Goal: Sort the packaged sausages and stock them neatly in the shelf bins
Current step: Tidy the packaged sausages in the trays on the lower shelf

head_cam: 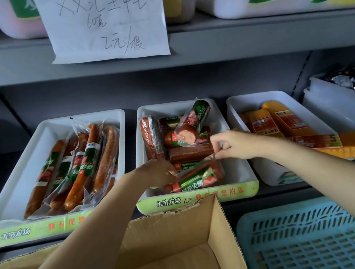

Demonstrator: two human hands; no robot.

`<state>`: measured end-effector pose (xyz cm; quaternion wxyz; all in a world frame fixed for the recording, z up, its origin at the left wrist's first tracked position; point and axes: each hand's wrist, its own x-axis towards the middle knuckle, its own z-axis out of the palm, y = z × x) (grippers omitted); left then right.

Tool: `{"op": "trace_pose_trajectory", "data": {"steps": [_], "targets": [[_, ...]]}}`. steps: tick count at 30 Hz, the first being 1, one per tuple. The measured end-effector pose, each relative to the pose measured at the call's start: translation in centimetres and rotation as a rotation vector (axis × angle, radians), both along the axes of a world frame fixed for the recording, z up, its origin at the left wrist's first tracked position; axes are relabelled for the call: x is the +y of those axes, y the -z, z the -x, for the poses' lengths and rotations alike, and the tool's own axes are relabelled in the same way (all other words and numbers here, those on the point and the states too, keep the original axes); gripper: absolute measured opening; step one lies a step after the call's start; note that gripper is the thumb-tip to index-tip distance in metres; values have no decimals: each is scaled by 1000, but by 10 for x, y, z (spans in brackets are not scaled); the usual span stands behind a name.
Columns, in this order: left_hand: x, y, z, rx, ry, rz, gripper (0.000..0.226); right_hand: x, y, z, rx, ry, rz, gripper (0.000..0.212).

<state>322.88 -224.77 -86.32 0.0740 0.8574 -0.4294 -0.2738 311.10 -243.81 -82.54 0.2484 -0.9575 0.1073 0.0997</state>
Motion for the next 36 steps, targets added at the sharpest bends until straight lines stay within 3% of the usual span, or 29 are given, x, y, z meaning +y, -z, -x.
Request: {"op": "trace_pose_trajectory", "data": {"steps": [3, 7, 14, 19, 23, 29, 33, 36], "targets": [[-1, 3, 0, -20, -22, 34, 33, 4, 3, -4, 58, 67, 6, 20], [4, 4, -2, -20, -62, 184, 29, 9, 16, -13, 145, 64, 218, 7], [6, 13, 0, 113, 145, 193, 42, 16, 18, -28, 294, 102, 267, 10], [1, 4, 2, 59, 156, 114, 35, 20, 20, -34, 210, 159, 349, 2], [-5, 1, 6, 61, 93, 104, 41, 23, 19, -34, 193, 160, 435, 22], [-8, 15, 8, -71, 29, 77, 30, 26, 23, -26, 117, 133, 549, 24], [-9, 18, 5, -25, 5, 77, 29, 24, 27, -19, 53, -31, 300, 22], [-10, 22, 3, -46, 41, 65, 29, 24, 24, -12, 154, -77, 195, 28]]}}
